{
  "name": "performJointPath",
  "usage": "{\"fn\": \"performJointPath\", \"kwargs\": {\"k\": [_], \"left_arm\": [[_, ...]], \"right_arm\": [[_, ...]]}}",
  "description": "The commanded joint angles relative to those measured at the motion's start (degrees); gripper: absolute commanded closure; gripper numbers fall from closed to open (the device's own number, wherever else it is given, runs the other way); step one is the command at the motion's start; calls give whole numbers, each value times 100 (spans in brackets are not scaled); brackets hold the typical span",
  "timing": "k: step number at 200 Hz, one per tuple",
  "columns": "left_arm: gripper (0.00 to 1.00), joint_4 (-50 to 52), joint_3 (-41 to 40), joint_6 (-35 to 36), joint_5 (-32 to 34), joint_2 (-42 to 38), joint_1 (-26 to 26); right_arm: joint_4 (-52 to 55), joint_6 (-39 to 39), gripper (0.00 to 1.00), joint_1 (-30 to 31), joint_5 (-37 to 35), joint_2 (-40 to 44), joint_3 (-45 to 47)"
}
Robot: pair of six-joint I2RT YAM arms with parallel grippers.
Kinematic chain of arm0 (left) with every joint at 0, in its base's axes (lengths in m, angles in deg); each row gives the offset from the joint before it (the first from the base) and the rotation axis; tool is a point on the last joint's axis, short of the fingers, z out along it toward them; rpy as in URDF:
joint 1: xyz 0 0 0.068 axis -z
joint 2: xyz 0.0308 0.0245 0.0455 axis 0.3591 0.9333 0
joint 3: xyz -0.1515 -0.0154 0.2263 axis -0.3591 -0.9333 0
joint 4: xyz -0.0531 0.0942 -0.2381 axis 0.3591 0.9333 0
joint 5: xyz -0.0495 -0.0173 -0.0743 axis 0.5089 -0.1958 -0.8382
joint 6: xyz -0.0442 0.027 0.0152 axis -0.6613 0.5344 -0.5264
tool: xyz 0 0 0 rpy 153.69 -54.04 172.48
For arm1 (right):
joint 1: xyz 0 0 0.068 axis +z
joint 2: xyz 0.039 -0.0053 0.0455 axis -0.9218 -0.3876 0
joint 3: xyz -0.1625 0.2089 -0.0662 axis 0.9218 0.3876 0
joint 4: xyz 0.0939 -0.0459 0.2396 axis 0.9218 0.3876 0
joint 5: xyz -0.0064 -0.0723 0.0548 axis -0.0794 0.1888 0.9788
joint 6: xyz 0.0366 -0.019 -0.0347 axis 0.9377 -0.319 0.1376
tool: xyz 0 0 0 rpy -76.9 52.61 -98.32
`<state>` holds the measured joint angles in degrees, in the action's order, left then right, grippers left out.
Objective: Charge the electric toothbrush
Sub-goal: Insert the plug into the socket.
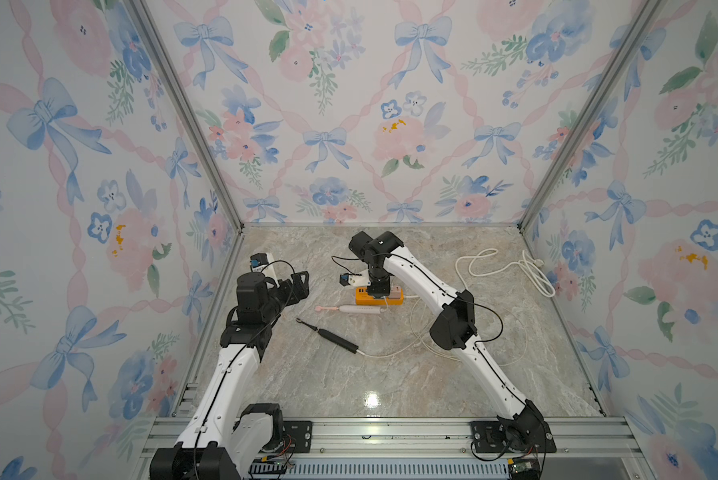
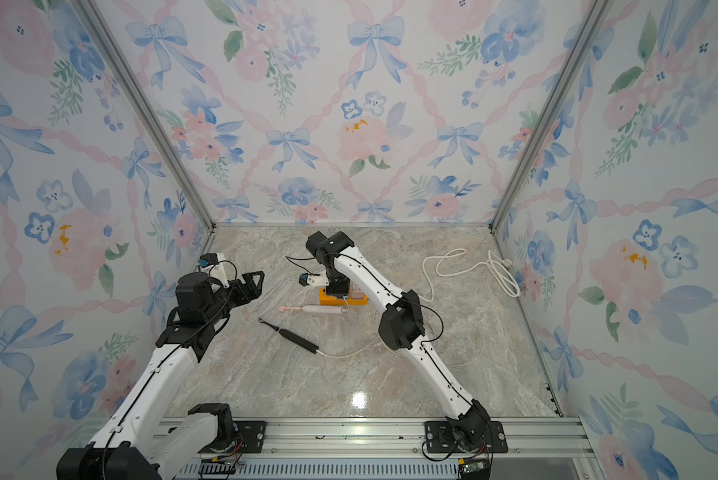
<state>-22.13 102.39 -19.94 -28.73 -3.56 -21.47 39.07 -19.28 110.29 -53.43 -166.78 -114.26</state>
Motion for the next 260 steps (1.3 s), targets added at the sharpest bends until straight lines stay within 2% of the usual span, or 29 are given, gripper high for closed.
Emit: {"fn": "performJointPath", "kwargs": {"k": [1, 62, 80, 104, 117, 129, 166, 185, 210, 249, 260], "left_arm": [[10, -70, -73, 2, -101, 22, -54], [10, -69, -82, -9, -93, 42, -54], [10, -70, -82, -18, -92, 52, -54], [9, -70, -56, -18, -109, 74, -96], [10, -70, -64, -11, -92, 48, -107], [10, -68, -81, -9, -92, 34, -107], [9, -66, -64, -13, -101, 47, -113], [9, -64, -77, -14, -108, 35, -108], [9, -68, -73, -32, -79, 43, -115], [9, -79, -77, -62, -57, 35, -151], [9, -77, -82, -50, -57, 38, -159]], "right_arm": [[31, 84, 87, -119, 651, -855, 622], [97, 108, 89, -395, 792, -1049, 759], [-23, 173, 93, -475, 480, -923, 729], [-274, -291, 100, -116, -170, -835, 1034], [-507, -259, 92, -18, -71, -866, 1206], [-306, -149, 85, 36, 32, -1153, 836], [-303, -58, 85, -69, 149, -1054, 1008], [-115, 40, 89, -260, 145, -1162, 792], [-213, -78, 90, -255, 167, -906, 1319], [-328, -16, 78, -241, 172, -864, 1378], [-356, 34, 78, -210, 166, -924, 1251]]}}
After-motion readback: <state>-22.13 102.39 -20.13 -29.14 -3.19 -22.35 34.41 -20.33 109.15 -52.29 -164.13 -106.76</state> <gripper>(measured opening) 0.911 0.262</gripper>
